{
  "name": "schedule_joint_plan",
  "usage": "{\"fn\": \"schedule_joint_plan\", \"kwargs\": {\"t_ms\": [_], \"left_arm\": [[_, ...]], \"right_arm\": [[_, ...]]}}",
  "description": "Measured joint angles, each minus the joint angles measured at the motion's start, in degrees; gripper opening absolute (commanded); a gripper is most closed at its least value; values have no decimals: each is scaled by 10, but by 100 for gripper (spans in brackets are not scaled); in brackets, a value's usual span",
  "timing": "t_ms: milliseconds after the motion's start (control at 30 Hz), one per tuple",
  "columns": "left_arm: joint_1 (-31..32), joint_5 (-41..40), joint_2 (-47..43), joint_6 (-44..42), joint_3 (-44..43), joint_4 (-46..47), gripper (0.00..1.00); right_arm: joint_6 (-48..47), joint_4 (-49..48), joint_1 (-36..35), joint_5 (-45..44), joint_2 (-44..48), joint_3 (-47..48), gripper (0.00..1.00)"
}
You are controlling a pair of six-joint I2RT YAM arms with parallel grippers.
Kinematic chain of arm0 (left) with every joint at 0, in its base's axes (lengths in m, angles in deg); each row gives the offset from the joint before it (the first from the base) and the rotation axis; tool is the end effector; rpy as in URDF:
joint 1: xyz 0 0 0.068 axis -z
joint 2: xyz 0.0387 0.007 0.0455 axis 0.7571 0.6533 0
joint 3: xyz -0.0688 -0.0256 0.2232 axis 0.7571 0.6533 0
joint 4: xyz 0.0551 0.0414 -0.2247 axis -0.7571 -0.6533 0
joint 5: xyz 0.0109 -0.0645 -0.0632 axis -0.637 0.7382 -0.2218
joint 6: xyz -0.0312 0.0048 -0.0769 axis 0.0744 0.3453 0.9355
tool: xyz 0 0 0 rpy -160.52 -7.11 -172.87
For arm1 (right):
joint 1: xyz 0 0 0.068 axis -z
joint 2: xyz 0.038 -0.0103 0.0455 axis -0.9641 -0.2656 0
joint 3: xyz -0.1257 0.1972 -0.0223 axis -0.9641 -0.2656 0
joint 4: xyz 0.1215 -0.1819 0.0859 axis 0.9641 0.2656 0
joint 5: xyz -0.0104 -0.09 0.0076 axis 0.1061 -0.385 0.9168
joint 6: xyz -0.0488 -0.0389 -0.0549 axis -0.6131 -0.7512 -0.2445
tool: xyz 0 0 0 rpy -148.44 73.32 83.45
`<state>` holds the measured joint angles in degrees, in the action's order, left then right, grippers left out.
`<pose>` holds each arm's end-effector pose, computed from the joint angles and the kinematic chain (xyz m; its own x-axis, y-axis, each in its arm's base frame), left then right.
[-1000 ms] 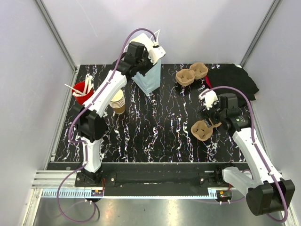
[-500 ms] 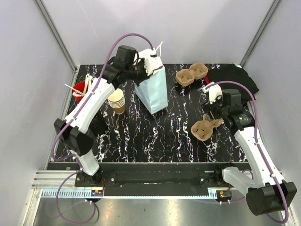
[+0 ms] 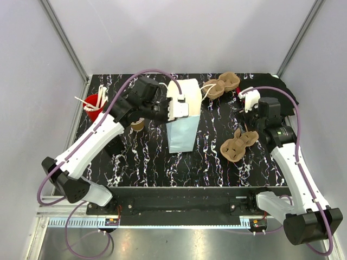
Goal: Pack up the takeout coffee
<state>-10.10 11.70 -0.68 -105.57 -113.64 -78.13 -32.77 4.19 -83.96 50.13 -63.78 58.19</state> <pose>0.2103 -0.2151 0.3426 0.2476 0.6188 -0.7455 0.9436 0.0205 0.3305 0.2360 0.0362 0.2889 -0.4491 -0.4646 -0.7632 -0.3310 0.8799 -0.3409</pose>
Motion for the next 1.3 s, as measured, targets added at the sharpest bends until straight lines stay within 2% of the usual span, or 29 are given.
{"fn": "schedule_joint_plan", "kwargs": {"t_ms": [133,267,467,567,600,633,667,700,767,800,833,1000,1100,1300], "left_arm": [[0,4,-24,-26,7,-14,0],[0,-5,-49,-46,14,-23,10],[0,-53,-78,-75,52,-23,16],[0,-79,-82,-86,71,-19,33],[0,-89,-82,-87,77,-19,50],[-1,-94,-82,-91,81,-18,59],[-1,-100,-82,-89,82,-21,66],[-1,-104,-82,-93,82,-19,68],[-1,-108,-84,-89,82,-15,82],[-1,-109,-85,-87,79,-15,93],[-1,-111,-85,-85,76,-15,98],[-2,-117,-85,-52,32,-10,99],[-7,-125,-87,-17,3,10,99],[-25,-221,-114,48,0,79,99]], "right_arm": [[11,0,0,0,-3,5,76],[22,0,0,0,-6,21,77],[35,-2,0,5,-7,34,76],[39,-1,0,11,-7,34,77],[40,-1,0,12,-7,34,77],[41,-1,0,13,-7,34,78],[41,-1,0,13,-7,34,79],[42,-1,0,14,-7,34,80],[43,2,0,20,-7,37,84],[44,4,0,23,-7,39,86],[44,5,0,27,-7,43,87],[45,17,0,56,-40,114,95],[46,18,0,83,-85,190,95],[65,8,0,152,-210,362,95]]}}
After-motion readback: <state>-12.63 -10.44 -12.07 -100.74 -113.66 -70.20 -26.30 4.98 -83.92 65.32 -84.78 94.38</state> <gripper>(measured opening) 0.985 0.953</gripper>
